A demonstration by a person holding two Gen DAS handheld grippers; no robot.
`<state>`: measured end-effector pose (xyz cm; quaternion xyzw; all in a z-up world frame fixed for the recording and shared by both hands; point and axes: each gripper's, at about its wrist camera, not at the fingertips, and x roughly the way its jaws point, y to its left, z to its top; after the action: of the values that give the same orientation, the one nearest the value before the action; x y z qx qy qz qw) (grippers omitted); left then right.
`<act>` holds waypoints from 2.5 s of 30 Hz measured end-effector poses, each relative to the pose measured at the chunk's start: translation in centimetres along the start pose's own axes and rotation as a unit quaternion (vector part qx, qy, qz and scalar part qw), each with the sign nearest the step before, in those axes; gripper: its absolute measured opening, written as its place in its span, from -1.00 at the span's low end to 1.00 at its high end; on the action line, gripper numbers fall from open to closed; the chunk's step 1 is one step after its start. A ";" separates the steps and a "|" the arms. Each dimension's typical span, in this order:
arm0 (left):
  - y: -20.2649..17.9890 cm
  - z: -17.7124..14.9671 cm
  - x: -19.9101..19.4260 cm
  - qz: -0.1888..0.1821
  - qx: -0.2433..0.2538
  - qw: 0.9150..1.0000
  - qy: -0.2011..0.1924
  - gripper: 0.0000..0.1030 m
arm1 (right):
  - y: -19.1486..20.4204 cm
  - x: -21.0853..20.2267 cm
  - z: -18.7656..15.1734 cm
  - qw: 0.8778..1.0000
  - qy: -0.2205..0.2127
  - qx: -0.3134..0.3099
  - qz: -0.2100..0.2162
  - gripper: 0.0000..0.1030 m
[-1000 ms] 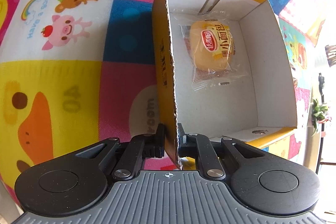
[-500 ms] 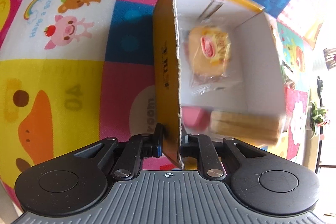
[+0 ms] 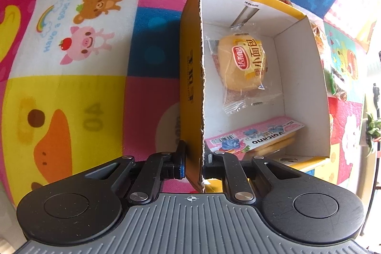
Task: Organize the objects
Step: 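Grasp a second wrapped round bun with the right tool, then carry the second bun into the box and open the right tool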
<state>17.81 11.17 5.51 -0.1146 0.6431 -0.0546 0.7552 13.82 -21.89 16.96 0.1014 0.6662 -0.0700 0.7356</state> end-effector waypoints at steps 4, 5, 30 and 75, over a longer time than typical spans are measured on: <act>-1.1 0.0 -0.1 0.025 0.015 1.000 0.003 -0.80 | 0.8 2.5 0.2 0.999 0.021 -0.029 0.018 0.25; -1.2 -0.1 -0.1 0.031 0.020 0.999 0.003 -0.80 | 1.3 3.3 0.5 0.999 0.026 -0.031 0.026 0.31; -2.6 -0.6 -1.0 0.081 -0.019 0.996 -0.015 -0.85 | 9.7 12.9 13.0 0.852 -0.073 -0.518 -0.028 0.34; -2.5 -0.7 -1.3 0.014 0.031 0.999 0.001 -0.79 | 4.3 -4.8 -3.7 0.991 -0.043 -0.100 0.078 0.04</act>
<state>17.04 8.96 7.27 -0.0822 0.6432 -0.0641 0.7586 10.80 -16.97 21.64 0.0761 0.6274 0.0504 0.7733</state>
